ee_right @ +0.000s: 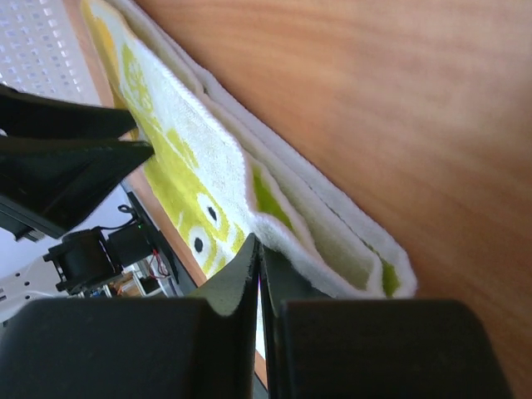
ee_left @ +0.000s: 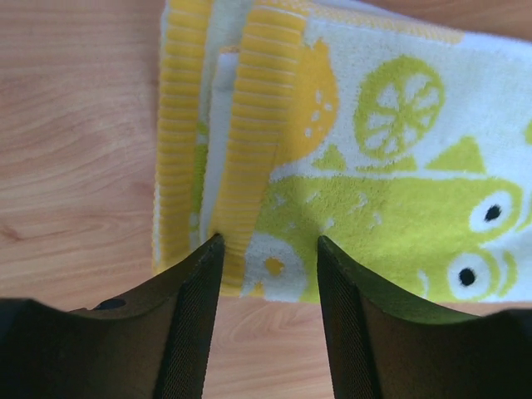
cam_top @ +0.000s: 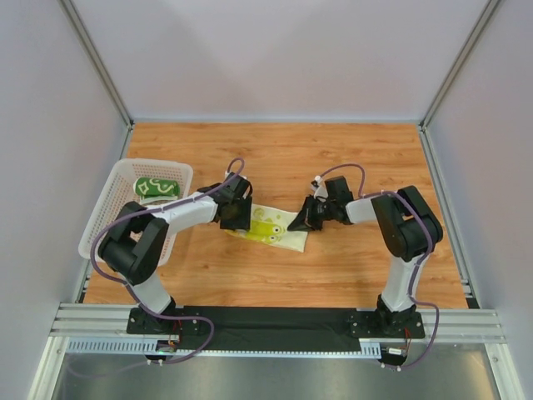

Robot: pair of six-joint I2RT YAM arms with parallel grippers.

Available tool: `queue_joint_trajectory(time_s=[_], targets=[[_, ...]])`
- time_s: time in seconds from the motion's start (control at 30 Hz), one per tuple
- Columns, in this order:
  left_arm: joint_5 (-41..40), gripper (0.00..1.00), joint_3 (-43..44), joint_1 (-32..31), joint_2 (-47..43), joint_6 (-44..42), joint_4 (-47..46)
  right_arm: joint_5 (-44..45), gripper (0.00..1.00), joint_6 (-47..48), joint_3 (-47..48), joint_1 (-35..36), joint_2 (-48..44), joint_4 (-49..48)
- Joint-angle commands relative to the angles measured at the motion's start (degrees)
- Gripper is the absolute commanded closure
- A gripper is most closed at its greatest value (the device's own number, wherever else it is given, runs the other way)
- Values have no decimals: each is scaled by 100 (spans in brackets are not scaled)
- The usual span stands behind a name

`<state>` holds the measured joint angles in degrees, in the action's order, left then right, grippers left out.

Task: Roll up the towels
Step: Fold the towel

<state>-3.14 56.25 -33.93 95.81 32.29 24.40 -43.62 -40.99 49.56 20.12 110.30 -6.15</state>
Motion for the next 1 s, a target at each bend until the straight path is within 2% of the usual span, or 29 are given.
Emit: queue_joint_trajectory(time_s=[0.0, 0.2, 0.37, 0.5, 0.63, 0.77, 0.83, 0.87, 0.9, 0.97], targets=[[-82, 44, 26, 97, 297, -38, -208, 555, 98, 74, -508, 36, -219, 123], [-99, 45, 412, 291, 474, -355, -42, 548, 98, -497, -1668, 97, -509, -438], [-126, 45, 598, 291, 246, -663, 152, 222, 92, -454, -1819, 212, -755, -528], [-301, 45, 834, 273, 26, -803, 459, 370, 67, -60, -1547, 220, -1501, 218], [-731, 45, 1124, 37, -404, -821, 872, 880, 60, 477, -889, 229, -2389, 1624], [-838, 45, 1125, -412, -782, -707, 979, 1337, 62, 856, -518, 220, -3075, 2451], [-558, 45, 959, -614, -888, -576, 891, 1443, 68, 970, -491, 220, -3295, 2671], [-452, 45, 889, -649, -897, -532, 743, 1444, 75, 979, -526, 212, -3331, 2707], [-225, 45, 818, -684, -889, -479, 654, 1365, 87, 979, -561, 212, -3348, 2690], [-30, 45, 563, -685, -845, -373, 312, 928, 99, 962, -745, 220, -3322, 2558]])
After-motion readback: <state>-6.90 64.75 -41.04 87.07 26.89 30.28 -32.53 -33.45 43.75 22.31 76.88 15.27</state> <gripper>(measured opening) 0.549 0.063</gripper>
